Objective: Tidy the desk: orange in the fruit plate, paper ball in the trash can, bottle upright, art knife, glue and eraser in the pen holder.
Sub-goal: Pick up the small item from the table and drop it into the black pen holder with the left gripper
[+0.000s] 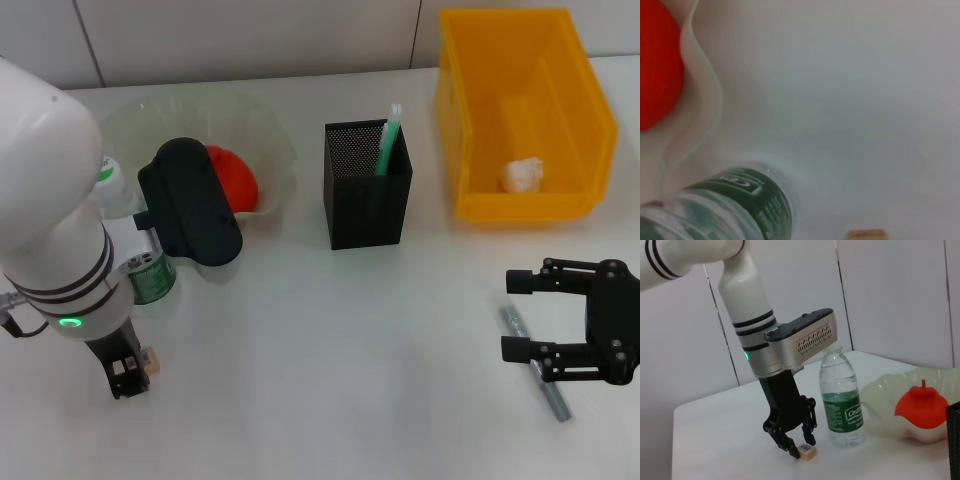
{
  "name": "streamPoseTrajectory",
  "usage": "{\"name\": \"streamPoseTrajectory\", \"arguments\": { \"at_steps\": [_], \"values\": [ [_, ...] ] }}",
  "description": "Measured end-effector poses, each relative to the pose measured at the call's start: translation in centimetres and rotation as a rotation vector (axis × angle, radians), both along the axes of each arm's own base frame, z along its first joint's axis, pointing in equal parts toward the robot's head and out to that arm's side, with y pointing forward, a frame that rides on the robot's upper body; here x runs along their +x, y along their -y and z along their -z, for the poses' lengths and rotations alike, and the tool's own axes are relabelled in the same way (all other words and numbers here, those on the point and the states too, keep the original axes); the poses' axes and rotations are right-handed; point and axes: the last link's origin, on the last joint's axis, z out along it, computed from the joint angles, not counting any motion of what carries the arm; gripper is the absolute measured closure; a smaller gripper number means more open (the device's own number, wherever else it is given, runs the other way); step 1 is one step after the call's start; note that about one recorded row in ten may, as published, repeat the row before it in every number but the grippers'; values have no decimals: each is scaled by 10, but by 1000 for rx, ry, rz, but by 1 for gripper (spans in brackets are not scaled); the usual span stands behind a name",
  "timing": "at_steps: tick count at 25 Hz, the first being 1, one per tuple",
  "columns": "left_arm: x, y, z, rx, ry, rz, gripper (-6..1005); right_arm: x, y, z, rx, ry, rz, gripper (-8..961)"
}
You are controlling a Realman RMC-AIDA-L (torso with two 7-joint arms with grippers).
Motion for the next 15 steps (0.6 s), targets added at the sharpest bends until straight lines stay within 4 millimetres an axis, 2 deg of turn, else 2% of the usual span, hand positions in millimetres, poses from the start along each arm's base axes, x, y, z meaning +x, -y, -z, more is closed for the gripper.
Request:
{"name": "streamPoseTrajectory", "arguments": {
  "at_steps": [15],
  "values": [
    [2,2,2,-11,-3,1,645,0,0,0,2,1,1,227]
  ]
}}
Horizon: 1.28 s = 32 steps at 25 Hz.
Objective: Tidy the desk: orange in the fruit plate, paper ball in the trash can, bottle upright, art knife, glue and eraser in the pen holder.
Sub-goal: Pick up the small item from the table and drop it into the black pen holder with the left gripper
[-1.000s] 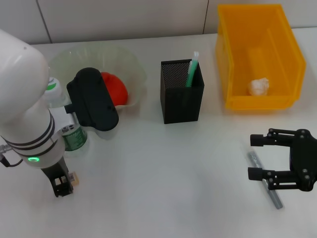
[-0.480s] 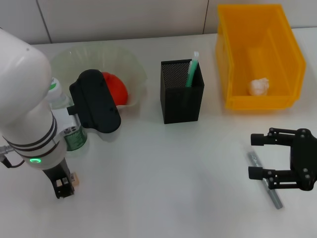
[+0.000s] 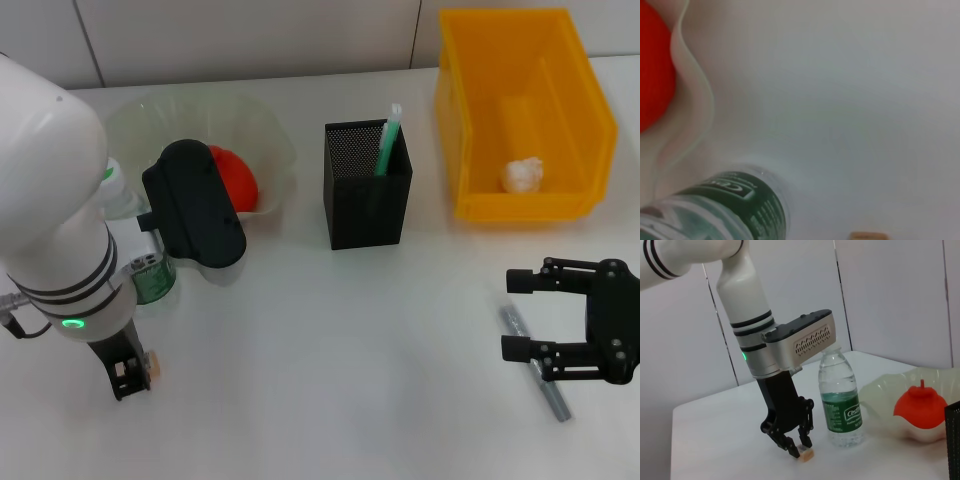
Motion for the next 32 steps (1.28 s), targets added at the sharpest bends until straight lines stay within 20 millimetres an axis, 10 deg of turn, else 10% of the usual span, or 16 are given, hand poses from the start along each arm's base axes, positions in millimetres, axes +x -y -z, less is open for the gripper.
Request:
{"name": "streamPoseTrajectory", "arguments": {
  "at_steps": [23,32],
  "values": [
    [13,6,2,-19,51,23,741,2,3,0,0,-1,4,229],
    [50,15,3,-44,200,91,740,1,2,1,-3,1,-1,229]
  ]
}}
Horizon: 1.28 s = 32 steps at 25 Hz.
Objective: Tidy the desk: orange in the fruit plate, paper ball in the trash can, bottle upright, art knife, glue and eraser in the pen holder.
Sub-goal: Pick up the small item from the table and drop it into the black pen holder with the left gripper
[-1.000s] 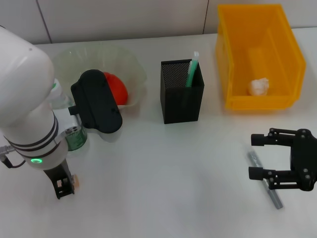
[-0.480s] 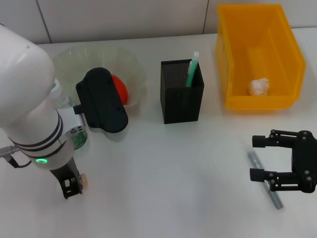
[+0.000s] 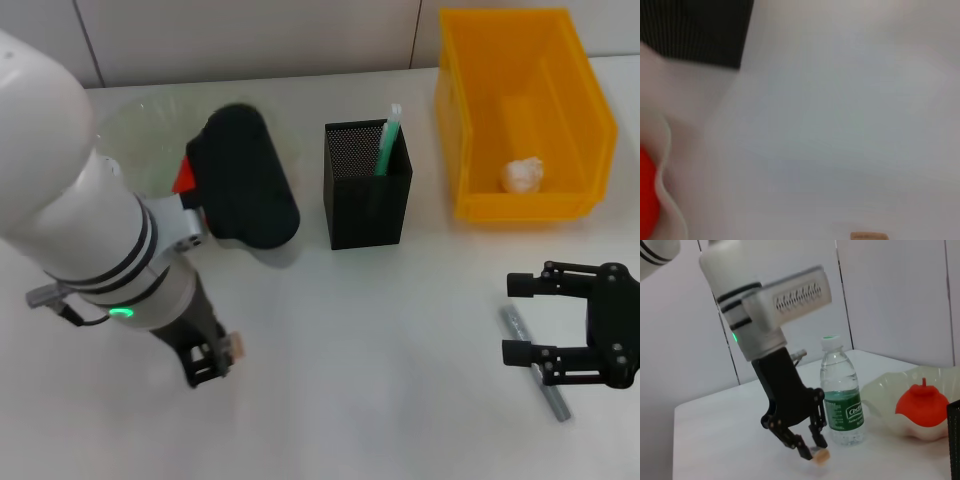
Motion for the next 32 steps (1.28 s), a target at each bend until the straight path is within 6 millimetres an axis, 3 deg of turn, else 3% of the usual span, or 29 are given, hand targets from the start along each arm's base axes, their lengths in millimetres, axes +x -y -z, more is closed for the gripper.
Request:
{"name": "streamPoseTrajectory", "arguments": {
  "at_steps": [18,27,32],
  "values": [
    [77,-8,-7,152,438,174,745,9,8,-4,16,0,42,231],
    [81,-24,-9,284,609,193,734,10,10,-2,16,-5,46,231],
    [74,-35,6,328,654,188,728,9,8,-1,14,-9,43,232]
  ]
}}
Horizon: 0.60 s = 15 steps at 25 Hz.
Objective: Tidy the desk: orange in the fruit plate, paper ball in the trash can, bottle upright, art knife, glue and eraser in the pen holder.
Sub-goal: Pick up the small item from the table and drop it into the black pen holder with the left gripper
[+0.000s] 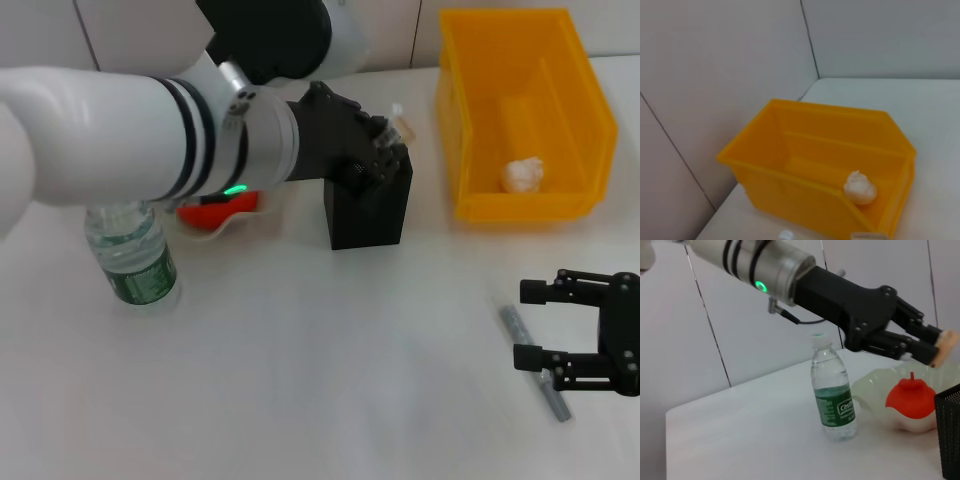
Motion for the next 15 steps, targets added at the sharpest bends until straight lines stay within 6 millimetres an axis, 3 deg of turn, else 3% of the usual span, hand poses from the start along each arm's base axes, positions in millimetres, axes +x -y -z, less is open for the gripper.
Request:
{"name": "streamPoseTrajectory", "arguments": {
  "at_steps": [15],
  "values": [
    [-8,-31,22,63,36,-12,709,-1,-1,2,-8,-13,1,233]
  ]
}}
